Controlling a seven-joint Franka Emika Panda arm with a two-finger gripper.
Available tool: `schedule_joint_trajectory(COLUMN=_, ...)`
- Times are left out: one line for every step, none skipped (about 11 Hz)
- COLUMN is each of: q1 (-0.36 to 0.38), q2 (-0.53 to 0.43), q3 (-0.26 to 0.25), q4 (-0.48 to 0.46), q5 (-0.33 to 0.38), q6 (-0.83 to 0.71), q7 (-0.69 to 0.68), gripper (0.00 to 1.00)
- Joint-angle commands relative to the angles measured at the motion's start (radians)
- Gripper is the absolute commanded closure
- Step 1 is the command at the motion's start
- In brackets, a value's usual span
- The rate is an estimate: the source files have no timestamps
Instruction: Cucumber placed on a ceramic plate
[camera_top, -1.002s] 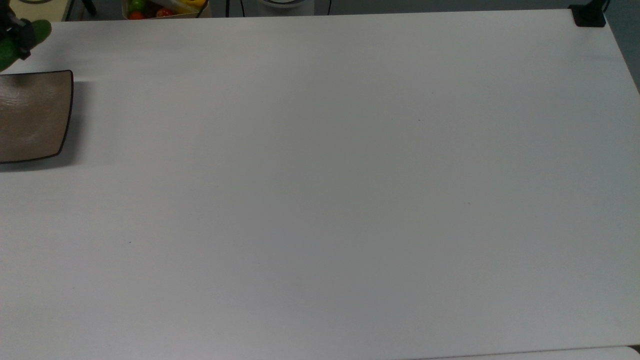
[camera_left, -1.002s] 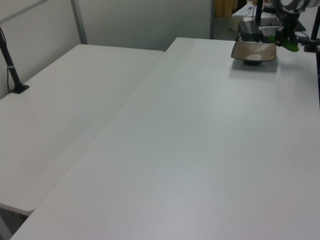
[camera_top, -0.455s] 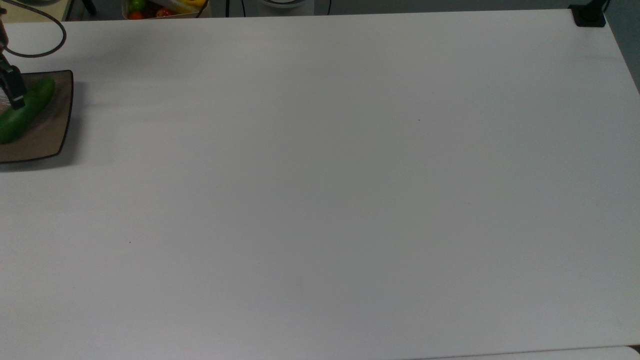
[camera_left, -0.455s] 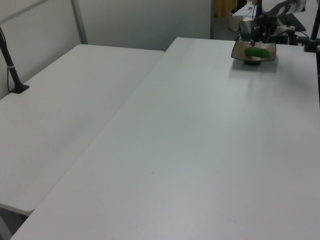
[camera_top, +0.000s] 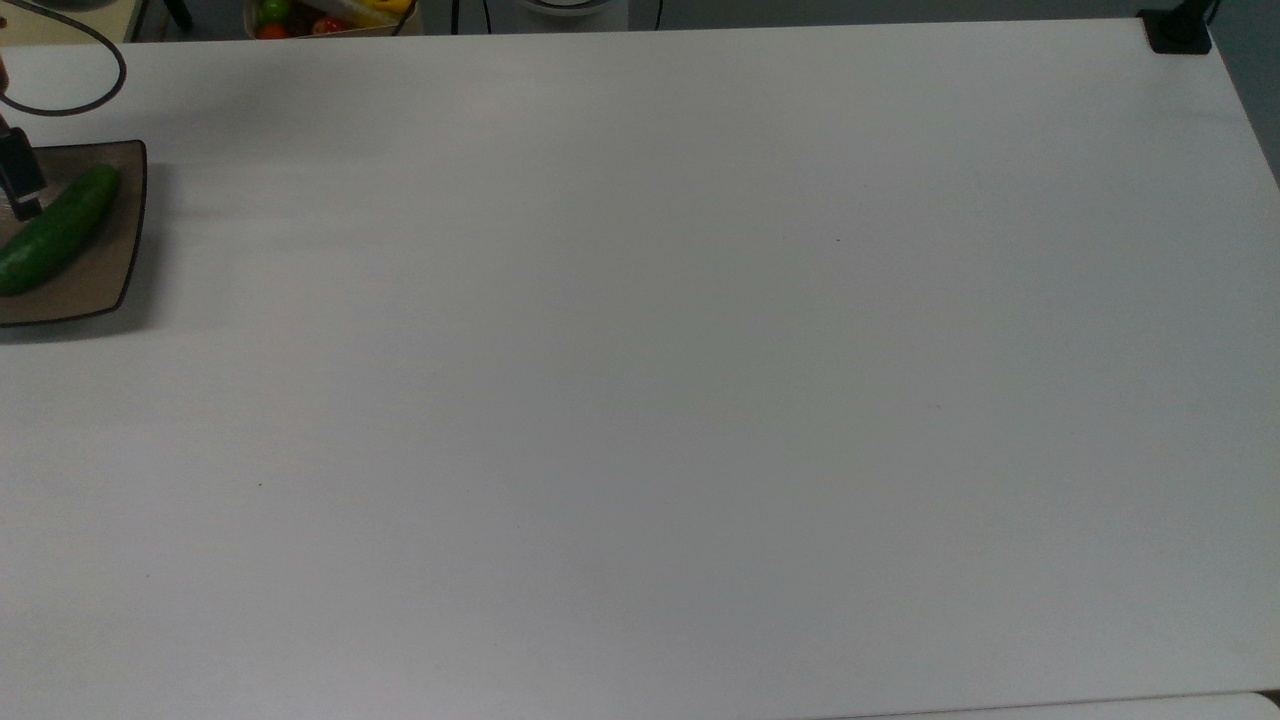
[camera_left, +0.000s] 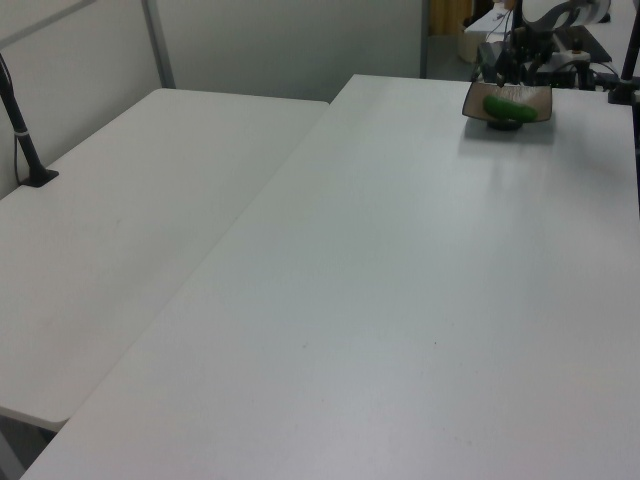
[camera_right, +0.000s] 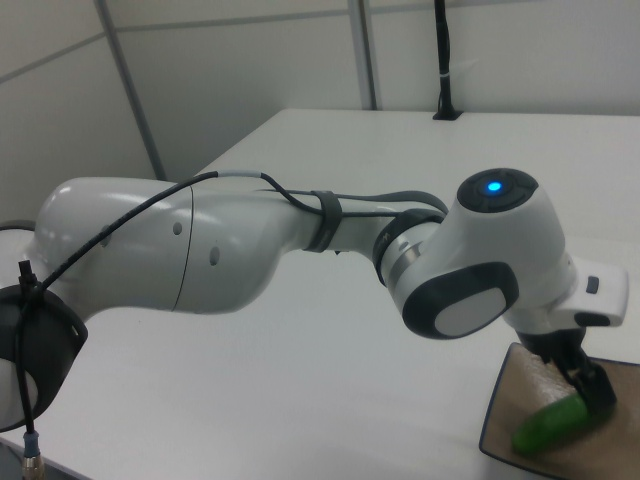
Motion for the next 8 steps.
schedule_joint_trajectory(q1=0.01, q2=-0.061, q3=0.056, q4=-0.001, q5=-0.003, q6=-0.011, q7=0.02, gripper=0.0)
schedule_joint_trajectory(q1=0.011, q2=-0.094, q3=0.086, q4=-0.001, q5=-0.009, q6=-0.077, q7=0.022, gripper=0.0)
schedule_joint_trajectory(q1=0.011, q2=-0.14, q3=0.111, q4=0.002, q5=-0.015, q6=-0.17, q7=0.023, gripper=0.0)
schedule_joint_trajectory(q1=0.014, q2=-0.183, q3=0.129, q4=0.0, q5=-0.017, q6=-0.248, q7=0.025, gripper=0.0)
schedule_joint_trajectory(q1=0.045, q2=-0.223, q3=0.14, q4=-0.001, q5=-0.023, q6=-0.32, q7=0.025, gripper=0.0)
schedule_joint_trajectory(q1=0.075, q2=-0.258, q3=0.14, q4=-0.001, q5=-0.055, q6=-0.402, q7=0.026, gripper=0.0)
schedule_joint_trajectory(q1=0.144, q2=-0.283, q3=0.14, q4=-0.001, q5=-0.111, q6=-0.474, q7=0.057, gripper=0.0)
schedule_joint_trajectory(q1=0.201, q2=-0.311, q3=0.14, q4=-0.004, q5=-0.16, q6=-0.538, q7=0.128, gripper=0.0)
